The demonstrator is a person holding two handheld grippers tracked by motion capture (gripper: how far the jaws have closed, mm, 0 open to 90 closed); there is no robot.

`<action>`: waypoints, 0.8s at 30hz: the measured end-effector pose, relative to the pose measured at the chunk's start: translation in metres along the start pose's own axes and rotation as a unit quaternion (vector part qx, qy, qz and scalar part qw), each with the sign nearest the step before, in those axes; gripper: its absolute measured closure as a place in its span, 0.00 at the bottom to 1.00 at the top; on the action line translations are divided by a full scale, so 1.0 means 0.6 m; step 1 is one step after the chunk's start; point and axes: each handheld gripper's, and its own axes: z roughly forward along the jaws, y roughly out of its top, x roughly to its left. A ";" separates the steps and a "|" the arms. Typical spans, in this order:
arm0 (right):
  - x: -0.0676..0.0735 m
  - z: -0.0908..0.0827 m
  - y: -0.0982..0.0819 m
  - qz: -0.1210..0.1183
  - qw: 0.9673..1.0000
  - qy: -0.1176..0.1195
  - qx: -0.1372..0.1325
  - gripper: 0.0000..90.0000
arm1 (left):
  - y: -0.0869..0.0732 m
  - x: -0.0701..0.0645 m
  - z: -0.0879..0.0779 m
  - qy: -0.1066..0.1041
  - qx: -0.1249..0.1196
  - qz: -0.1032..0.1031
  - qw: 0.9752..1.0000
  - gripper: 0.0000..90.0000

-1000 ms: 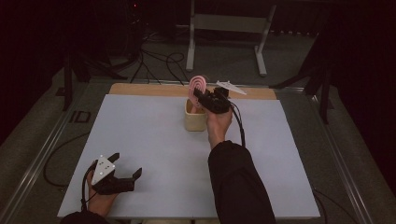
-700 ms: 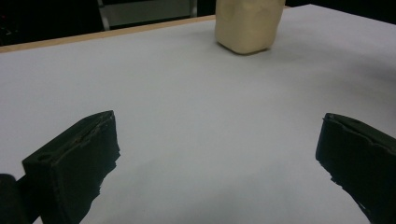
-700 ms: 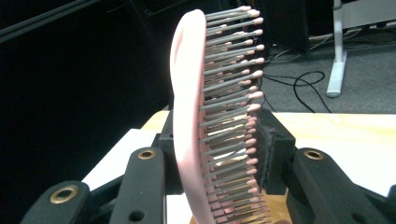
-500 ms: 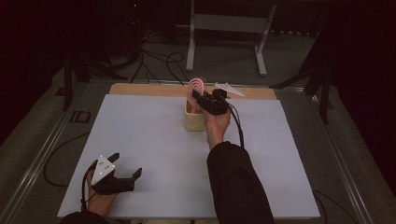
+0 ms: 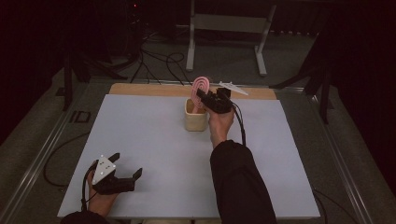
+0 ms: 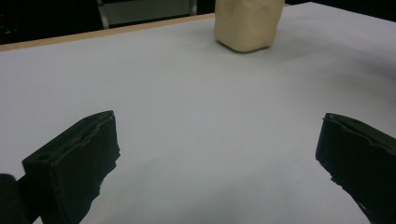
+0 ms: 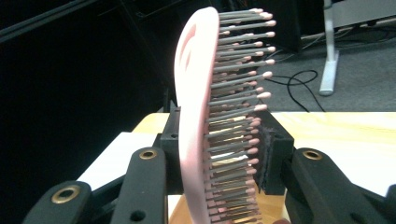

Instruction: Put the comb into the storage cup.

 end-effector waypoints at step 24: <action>-0.012 -0.006 0.004 -0.062 0.996 -0.040 0.051 0.30 | -0.001 0.000 0.002 0.002 0.001 0.000 1.000 0.00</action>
